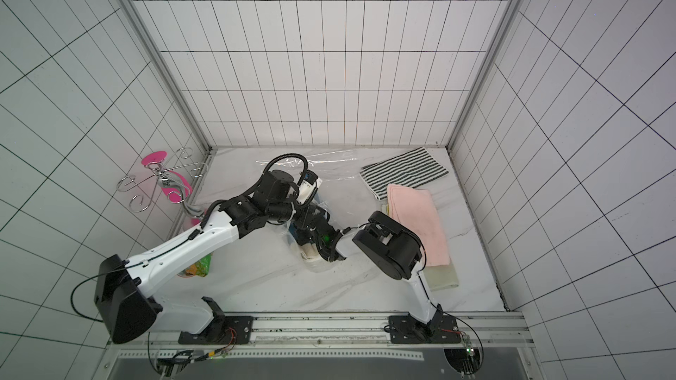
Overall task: Place the folded towel into the vacuum bag
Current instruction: Place the towel in the vacuum bag.
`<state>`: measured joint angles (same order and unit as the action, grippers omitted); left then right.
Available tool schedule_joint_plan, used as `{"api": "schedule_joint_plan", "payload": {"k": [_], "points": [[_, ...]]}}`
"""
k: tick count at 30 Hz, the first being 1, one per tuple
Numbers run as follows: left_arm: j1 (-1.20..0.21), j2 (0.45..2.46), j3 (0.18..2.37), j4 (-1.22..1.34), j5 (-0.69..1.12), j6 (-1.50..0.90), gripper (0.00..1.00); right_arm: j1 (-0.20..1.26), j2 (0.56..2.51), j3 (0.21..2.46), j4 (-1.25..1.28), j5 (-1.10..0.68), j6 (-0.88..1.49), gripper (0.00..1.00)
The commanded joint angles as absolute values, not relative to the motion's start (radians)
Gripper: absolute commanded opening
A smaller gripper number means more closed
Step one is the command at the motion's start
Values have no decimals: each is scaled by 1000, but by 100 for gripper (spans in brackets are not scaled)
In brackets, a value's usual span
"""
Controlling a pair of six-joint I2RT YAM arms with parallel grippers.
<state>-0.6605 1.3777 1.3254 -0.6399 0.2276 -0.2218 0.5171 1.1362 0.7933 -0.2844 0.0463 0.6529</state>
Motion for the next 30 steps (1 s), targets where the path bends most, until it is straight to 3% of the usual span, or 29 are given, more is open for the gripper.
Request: {"api": "schedule_joint_plan", "payload": {"k": [1,5,6,9,14,15,16,18,19,26,30], "points": [[-743,1419,1262,-609,291,-253,0,524,1191,630,-389,18,772,2],[-802,1444,1192,-616,298,-291,0,566,1148,553,-380,30,819,7],[-809,1440,1175,-617,285,-294,0,583,1135,549,-380,21,821,12],[-814,1404,1167,-647,245,-294,0,635,1081,592,-503,83,823,45],[-813,1324,1153,-626,225,-318,0,747,900,696,-783,279,793,58],[-813,1314,1146,-608,225,-323,0,778,887,723,-817,294,788,57],[-813,1306,1139,-592,219,-328,0,813,888,740,-820,286,772,48],[-811,1298,1135,-581,195,-326,0,874,914,741,-719,202,719,14],[-808,1294,1138,-583,180,-325,0,909,939,733,-631,161,697,2],[-754,1263,1145,-578,172,-328,0,1072,1231,865,-271,170,527,0],[-747,1261,1142,-563,181,-328,0,1052,1335,717,122,244,418,0]]}}
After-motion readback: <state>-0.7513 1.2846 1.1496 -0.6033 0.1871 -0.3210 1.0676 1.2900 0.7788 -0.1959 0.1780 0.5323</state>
